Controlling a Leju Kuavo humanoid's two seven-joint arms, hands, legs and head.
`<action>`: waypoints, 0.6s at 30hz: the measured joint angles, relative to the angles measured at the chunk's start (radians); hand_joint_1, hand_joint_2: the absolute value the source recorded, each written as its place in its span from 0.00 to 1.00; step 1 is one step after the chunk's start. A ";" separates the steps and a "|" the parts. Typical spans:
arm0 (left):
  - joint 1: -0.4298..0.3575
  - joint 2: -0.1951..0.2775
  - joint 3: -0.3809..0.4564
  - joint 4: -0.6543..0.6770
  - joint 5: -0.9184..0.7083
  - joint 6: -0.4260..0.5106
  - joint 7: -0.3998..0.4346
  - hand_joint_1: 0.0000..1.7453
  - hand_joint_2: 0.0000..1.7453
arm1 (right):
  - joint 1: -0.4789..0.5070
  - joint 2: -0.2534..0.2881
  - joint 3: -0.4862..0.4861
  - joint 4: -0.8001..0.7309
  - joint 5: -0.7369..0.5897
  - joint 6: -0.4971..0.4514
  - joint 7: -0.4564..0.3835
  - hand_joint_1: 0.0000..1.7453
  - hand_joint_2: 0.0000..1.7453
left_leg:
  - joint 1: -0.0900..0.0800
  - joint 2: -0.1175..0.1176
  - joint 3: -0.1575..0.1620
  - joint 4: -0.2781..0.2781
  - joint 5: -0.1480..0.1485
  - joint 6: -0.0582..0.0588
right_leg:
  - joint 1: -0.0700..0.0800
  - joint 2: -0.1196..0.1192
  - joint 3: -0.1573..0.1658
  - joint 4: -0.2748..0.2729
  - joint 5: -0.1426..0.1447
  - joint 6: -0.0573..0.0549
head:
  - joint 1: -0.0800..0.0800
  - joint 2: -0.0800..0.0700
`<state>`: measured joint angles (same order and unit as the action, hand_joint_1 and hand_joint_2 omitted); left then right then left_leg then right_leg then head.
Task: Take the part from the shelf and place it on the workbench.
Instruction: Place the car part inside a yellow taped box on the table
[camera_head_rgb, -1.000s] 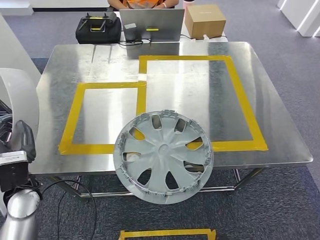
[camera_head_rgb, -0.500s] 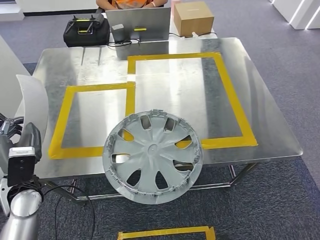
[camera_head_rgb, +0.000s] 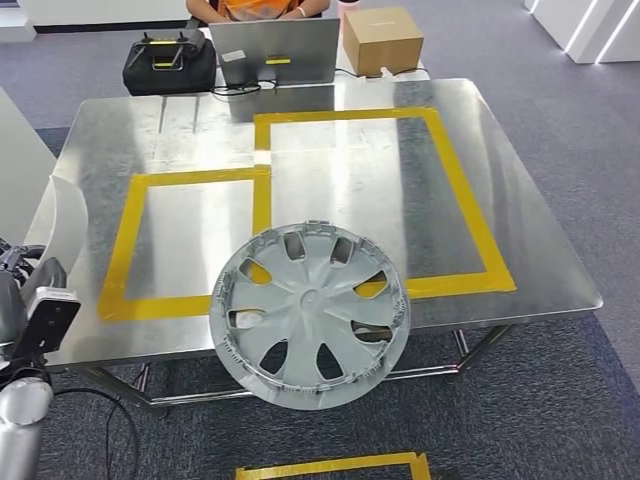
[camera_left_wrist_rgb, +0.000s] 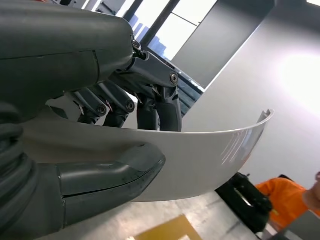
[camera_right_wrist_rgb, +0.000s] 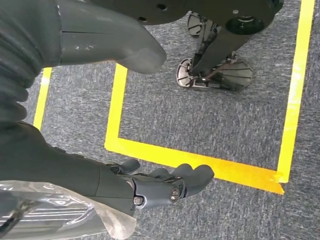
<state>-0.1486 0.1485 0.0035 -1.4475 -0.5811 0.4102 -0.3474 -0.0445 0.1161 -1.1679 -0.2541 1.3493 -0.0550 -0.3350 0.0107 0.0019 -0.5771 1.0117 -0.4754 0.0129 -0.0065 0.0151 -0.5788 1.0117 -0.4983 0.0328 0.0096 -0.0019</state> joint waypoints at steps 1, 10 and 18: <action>-0.007 0.010 0.010 0.018 -0.004 -0.008 -0.004 1.00 1.00 | 0.000 -0.003 0.000 0.000 0.001 0.001 0.000 0.00 1.00 | 0.003 0.001 0.001 -0.003 0.002 0.005 | -0.001 -0.002 -0.015 0.029 -0.019 0.005 | 0.002 0.000; -0.022 0.049 0.061 0.140 -0.006 -0.079 -0.033 1.00 1.00 | 0.000 -0.017 0.000 0.000 0.009 0.006 -0.003 0.00 1.00 | -0.001 0.003 0.003 0.000 -0.002 0.006 | -0.001 -0.010 -0.029 0.050 0.002 0.001 | 0.005 0.000; -0.035 0.060 0.048 0.201 -0.070 -0.105 -0.045 1.00 1.00 | -0.003 -0.022 0.000 0.000 0.020 0.015 -0.006 0.00 1.00 | 0.002 0.002 -0.055 0.139 -0.087 -0.033 | -0.003 -0.009 0.010 -0.019 0.018 -0.034 | 0.002 0.000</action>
<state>-0.1833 0.2087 0.0513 -1.2470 -0.6508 0.3051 -0.3926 -0.0477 0.0942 -1.1677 -0.2537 1.3693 -0.0400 -0.3410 0.0125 0.0036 -0.6326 1.1507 -0.5625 -0.0202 -0.0093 0.0062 -0.5692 0.9930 -0.4800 -0.0012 0.0120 -0.0019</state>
